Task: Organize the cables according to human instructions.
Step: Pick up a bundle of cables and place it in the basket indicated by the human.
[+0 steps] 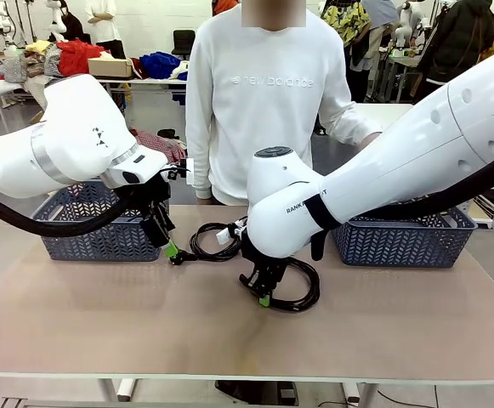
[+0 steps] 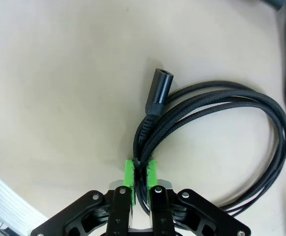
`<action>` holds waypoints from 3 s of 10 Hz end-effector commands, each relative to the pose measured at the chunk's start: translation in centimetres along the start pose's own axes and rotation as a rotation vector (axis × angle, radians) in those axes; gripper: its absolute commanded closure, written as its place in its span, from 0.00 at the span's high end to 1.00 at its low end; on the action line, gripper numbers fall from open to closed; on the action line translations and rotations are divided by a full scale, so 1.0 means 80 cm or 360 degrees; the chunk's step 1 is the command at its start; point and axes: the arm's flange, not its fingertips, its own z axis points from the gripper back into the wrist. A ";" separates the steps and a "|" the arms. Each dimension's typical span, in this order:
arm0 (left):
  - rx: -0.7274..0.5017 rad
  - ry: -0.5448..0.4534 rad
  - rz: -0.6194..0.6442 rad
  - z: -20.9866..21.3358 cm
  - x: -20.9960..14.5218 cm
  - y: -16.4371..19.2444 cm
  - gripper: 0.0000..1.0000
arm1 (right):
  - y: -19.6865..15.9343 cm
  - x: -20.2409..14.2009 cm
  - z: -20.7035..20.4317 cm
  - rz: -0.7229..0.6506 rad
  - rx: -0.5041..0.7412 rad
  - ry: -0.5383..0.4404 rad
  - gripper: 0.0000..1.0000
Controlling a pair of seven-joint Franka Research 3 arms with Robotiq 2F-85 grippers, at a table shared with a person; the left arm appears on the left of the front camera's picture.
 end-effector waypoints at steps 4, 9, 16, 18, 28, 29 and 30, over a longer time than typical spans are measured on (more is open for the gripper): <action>0.0006 0.0001 0.0005 0.001 -0.001 0.001 1.00 | 0.012 -0.047 0.073 0.0220 -0.0108 0.0012 0.00; 0.0006 0.0001 0.0005 0.001 -0.001 0.001 1.00 | -0.029 -0.092 0.183 0.0666 -0.0176 0.0011 0.00; 0.0006 0.0001 0.0005 0.001 -0.001 0.001 1.00 | -0.207 -0.138 0.250 0.0800 -0.0175 0.0035 0.00; 0.0006 0.0001 0.0005 0.001 -0.001 0.001 1.00 | -0.245 -0.141 0.248 0.0817 -0.0146 0.0015 0.00; 0.0006 0.0001 0.0005 0.001 -0.001 0.001 1.00 | -0.272 -0.137 0.231 0.0755 -0.0137 0.0015 0.12; 0.0006 0.0001 0.0005 0.001 -0.001 0.001 1.00 | -0.288 -0.142 0.229 0.0737 -0.0155 0.0022 0.12; 0.0006 0.0001 0.0005 0.001 -0.001 0.001 1.00 | -0.302 -0.148 0.227 0.0740 -0.0156 0.0022 0.12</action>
